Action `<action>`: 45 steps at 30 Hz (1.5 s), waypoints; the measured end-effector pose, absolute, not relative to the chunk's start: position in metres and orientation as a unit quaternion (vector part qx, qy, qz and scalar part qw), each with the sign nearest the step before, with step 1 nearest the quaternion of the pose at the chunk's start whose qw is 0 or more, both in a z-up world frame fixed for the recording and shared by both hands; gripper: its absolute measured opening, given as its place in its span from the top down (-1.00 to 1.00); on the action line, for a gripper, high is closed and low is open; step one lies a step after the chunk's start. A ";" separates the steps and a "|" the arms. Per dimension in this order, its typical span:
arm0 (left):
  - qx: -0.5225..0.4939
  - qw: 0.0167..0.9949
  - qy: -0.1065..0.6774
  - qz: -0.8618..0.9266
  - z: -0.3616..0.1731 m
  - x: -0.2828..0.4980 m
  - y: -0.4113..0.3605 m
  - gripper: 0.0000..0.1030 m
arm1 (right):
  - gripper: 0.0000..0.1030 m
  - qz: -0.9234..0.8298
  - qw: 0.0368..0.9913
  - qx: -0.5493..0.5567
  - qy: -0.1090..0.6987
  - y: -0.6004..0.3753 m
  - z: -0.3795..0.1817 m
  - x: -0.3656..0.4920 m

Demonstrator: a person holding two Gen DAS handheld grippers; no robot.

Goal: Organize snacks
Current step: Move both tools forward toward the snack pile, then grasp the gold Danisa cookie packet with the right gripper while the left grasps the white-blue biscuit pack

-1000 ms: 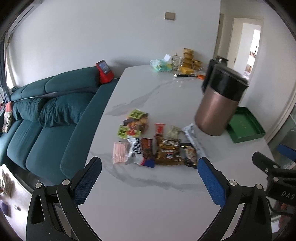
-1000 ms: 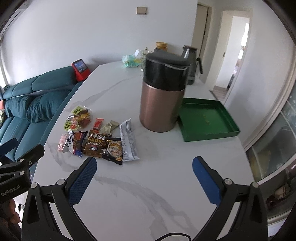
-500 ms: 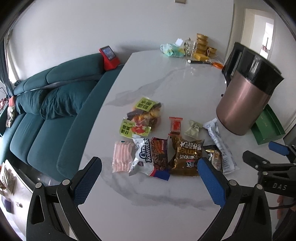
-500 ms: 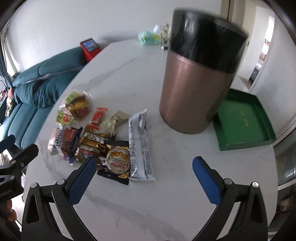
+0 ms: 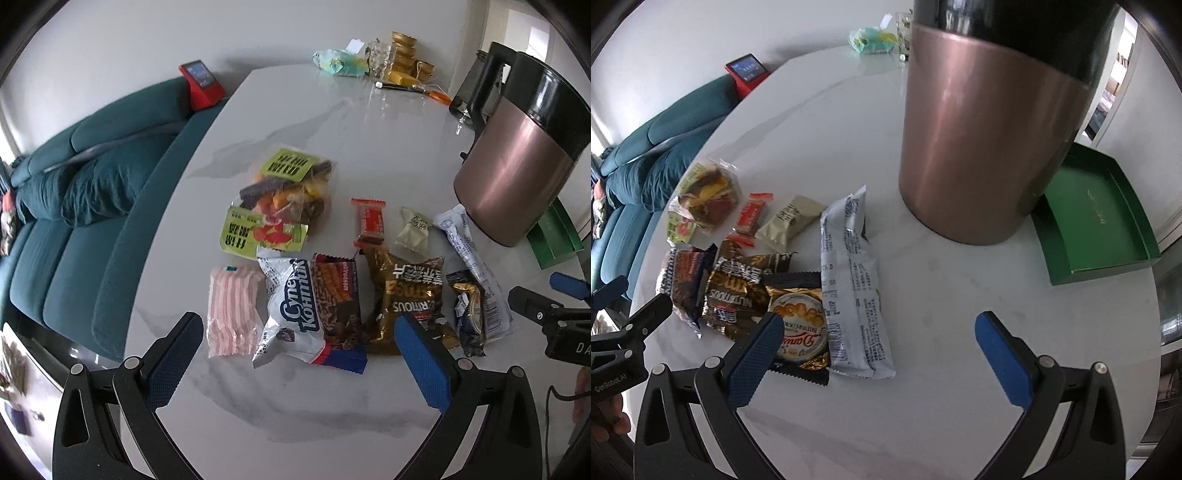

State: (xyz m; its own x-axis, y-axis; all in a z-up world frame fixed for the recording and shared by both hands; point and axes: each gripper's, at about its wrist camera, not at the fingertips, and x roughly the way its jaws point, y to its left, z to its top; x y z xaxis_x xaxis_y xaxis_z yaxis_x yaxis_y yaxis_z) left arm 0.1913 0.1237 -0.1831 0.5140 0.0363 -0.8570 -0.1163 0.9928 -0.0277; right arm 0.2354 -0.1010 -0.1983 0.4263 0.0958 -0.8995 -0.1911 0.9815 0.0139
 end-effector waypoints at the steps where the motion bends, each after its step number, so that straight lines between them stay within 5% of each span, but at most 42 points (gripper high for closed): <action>1: -0.042 0.869 0.492 0.043 -0.184 0.192 0.124 -0.98 | -1.00 0.087 0.842 -0.048 0.531 -0.099 -0.200 0.236; 25: -0.035 0.859 0.511 0.028 -0.205 0.216 0.142 -0.97 | -0.88 0.148 0.816 -0.019 0.559 -0.055 -0.216 0.233; 33: -0.030 0.859 0.510 0.020 -0.205 0.220 0.142 -0.97 | -0.10 0.149 0.814 -0.001 0.562 -0.063 -0.214 0.237; 45: -0.028 0.858 0.513 0.012 -0.208 0.226 0.138 -0.97 | -0.08 0.161 0.798 0.002 0.581 -0.053 -0.225 0.237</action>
State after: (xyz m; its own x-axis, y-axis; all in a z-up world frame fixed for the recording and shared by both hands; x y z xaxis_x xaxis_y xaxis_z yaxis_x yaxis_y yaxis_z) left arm 0.2256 0.1380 -0.2081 0.4727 -0.0085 -0.8812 -0.0490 0.9982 -0.0360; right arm 0.2370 -0.0534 -0.2253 0.2725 0.2585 -0.9268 -0.2542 0.9484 0.1897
